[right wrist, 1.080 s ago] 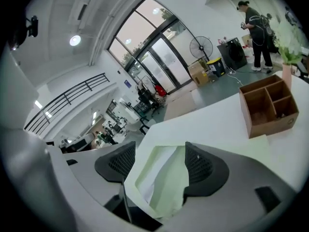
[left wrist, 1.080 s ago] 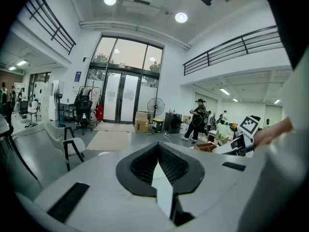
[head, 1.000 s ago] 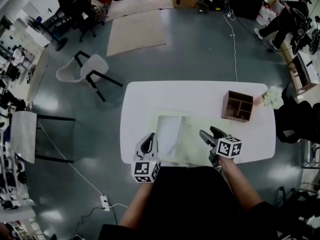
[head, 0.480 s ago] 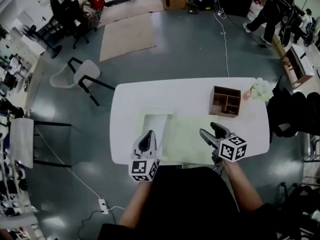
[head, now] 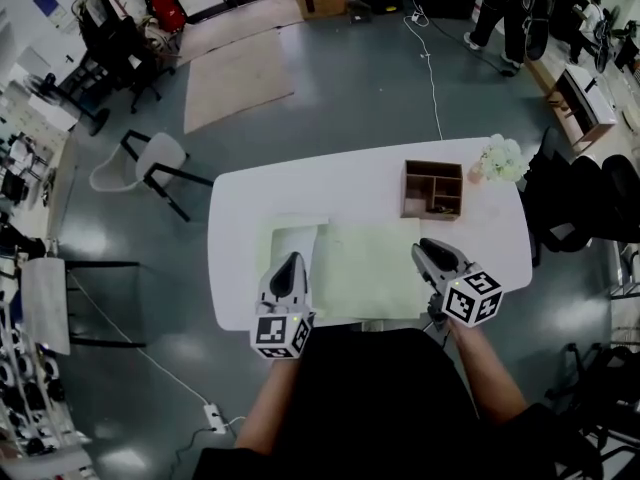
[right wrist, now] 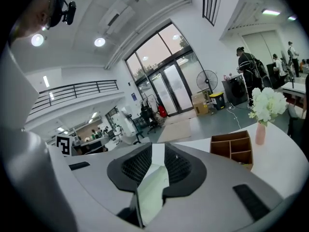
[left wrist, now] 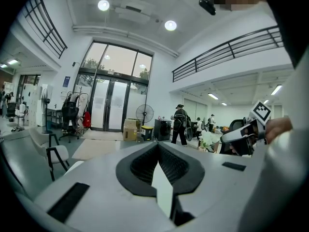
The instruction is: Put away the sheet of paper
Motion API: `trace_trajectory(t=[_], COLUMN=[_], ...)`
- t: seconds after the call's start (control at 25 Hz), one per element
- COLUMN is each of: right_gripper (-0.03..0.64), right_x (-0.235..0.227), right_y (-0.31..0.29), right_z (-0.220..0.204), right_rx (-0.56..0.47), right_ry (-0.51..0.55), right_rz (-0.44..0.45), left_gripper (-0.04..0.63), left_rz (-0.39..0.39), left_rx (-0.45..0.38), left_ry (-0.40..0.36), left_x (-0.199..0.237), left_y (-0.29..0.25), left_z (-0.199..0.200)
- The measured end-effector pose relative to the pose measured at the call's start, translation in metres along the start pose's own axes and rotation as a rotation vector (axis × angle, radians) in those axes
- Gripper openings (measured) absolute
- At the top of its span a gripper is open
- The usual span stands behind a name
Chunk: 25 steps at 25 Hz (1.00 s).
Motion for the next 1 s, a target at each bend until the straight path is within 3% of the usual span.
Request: trace_trajectory(t=[0.2,0.44,0.84,1.0], right_gripper=[0.019,0.009,0.006,0.002], right_x=[0.006,0.019,0.026,0.023], right_y=[0.008,0.013,0.012,0.013], right_z=[0.002,0.005,0.010,0.009], right_rx=[-0.021,-0.041,-0.136,-0.129], right_ry=[0.055,0.176,0.217,0.220], right_rz=[0.019,0.019,-0.018,-0.029], left_gripper=[0.003,0.003,0.003,0.003], left_rz=[-0.041,-0.035,-0.003,0.019], left_rx=[-0.002,-0.002,0.003,0.012], left_ry=[-0.004,0.001,-0.005,-0.011], left_x=[-0.017,-0.023,-0.022,-0.018], left_y=[-0.003,0.001,0.009,0.014], left_z=[-0.001,-0.003,-0.003,-0.003])
Point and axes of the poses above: the fingertips, and each gripper's own axes: y backward along the fingers, x to its left, z out of its top, the point moved 7 cm from there along y, backward along the fingers, and after that the axes turned 14 degrees about -y, right-handed, at the moved point
